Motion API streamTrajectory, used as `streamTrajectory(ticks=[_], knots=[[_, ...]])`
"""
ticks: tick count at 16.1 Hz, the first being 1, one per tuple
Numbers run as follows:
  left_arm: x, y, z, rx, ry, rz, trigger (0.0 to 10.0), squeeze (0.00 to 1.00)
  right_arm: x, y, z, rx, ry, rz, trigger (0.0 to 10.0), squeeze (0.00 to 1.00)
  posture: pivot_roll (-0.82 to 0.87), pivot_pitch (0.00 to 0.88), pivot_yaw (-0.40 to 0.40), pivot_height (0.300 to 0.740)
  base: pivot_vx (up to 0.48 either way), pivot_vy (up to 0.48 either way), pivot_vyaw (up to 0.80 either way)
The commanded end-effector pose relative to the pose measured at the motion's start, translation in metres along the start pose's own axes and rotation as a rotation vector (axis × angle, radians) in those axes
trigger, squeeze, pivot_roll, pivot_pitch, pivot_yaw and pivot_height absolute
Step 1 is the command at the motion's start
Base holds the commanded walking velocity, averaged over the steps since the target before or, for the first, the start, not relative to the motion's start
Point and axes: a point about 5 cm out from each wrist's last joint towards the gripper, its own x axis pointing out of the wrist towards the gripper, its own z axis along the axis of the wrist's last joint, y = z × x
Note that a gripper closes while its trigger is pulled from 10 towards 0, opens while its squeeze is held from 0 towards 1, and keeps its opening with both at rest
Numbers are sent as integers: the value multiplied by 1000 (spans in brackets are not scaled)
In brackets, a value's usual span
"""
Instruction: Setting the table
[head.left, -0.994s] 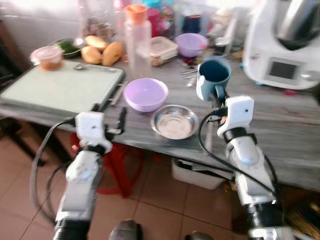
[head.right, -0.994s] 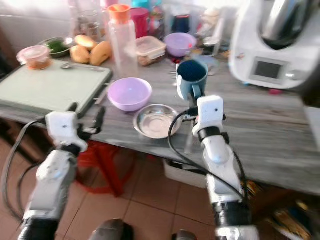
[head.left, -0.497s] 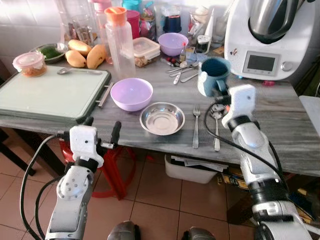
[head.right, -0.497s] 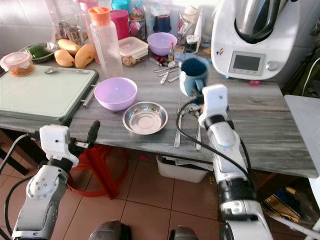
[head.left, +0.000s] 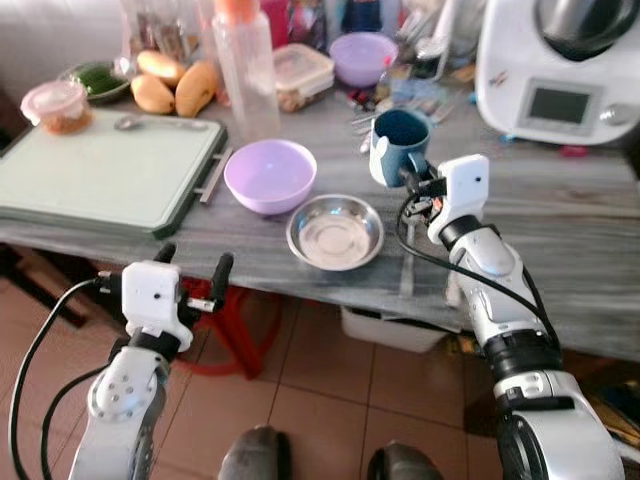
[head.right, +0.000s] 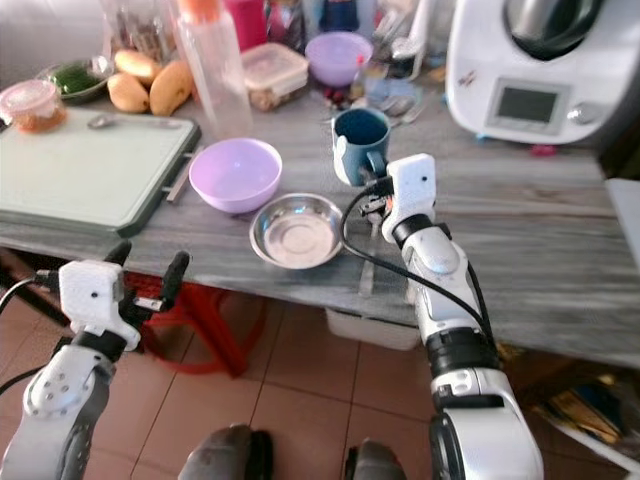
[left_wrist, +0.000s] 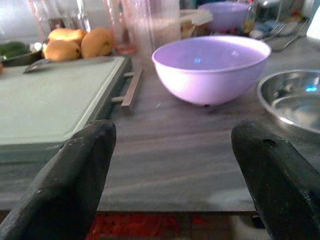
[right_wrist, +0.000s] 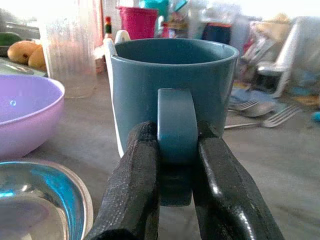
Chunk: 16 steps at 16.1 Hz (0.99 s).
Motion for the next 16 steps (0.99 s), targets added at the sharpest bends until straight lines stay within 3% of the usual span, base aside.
streamTrajectory(ticks=[1,6,10,11,16], knots=[[-4,3,5,14,5,-9,10000,0,6,1,6,9,-35,22,10000,0,128,162,72,719,0,0,0],[-10,5,9,21,34,-22,10000,0,12,10,2,34,-13,125,10000,0,144,179,86,719,0,0,0],[-9,2,10,13,43,-25,10000,0,13,11,-1,18,-8,132,10000,0,142,175,81,719,0,0,0],[-9,2,10,11,44,-26,10000,0,13,8,-2,13,-6,118,10000,1000,141,172,79,719,0,0,0],[-3,0,10,-1,39,-28,10000,0,14,0,5,-27,-38,94,10000,1000,130,147,70,719,0,0,0]])
